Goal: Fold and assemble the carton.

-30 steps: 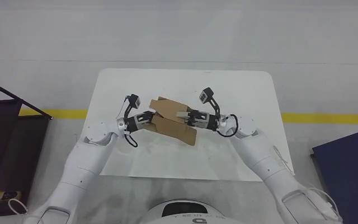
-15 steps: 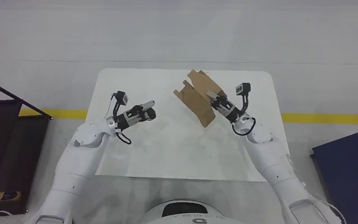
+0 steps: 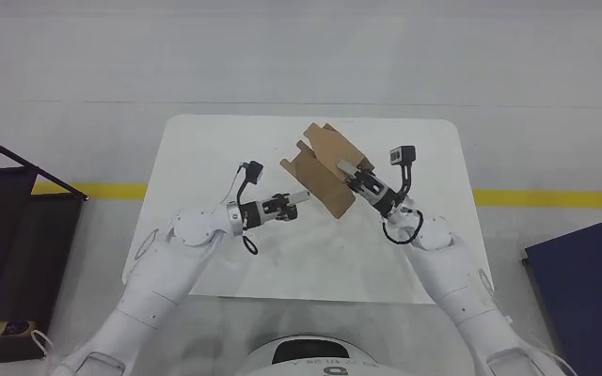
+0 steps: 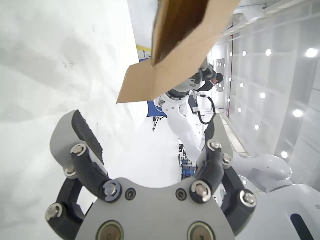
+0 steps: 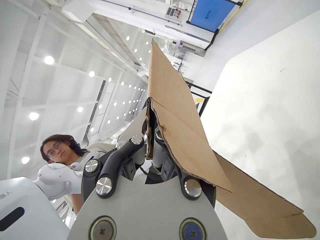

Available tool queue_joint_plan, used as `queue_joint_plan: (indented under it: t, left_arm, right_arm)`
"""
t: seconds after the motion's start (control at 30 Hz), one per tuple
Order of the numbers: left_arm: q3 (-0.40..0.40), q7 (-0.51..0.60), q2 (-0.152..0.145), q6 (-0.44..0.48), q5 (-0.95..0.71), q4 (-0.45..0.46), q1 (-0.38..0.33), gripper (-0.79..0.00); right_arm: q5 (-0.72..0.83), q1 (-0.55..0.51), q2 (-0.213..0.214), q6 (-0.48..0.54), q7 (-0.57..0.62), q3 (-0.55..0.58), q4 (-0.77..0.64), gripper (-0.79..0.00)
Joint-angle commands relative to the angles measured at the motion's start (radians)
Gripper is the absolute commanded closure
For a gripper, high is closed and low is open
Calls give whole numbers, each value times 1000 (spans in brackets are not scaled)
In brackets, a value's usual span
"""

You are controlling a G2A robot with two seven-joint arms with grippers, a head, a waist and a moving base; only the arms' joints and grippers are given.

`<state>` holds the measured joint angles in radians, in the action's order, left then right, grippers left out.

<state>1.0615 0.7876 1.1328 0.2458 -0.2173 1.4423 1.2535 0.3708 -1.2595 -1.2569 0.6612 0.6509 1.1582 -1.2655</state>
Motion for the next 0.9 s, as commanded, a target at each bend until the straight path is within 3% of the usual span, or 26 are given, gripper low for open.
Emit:
queue_joint_plan:
  t: [0.0, 0.43, 0.87]
  left_arm:
    - [-24, -24, 7, 3, 22, -17, -21, -785]
    - [-88, -210, 37, -17, 160, -87, -94, -785]
    - [-81, -226, 46, -12, 154, -113, -103, -785]
  right_arm:
    - [25, -8, 2, -4, 31, 3, -18, 0]
    - [165, -27, 24, -97, 241, 49, -54, 0]
    - [175, -13, 27, -136, 305, 33, -55, 0]
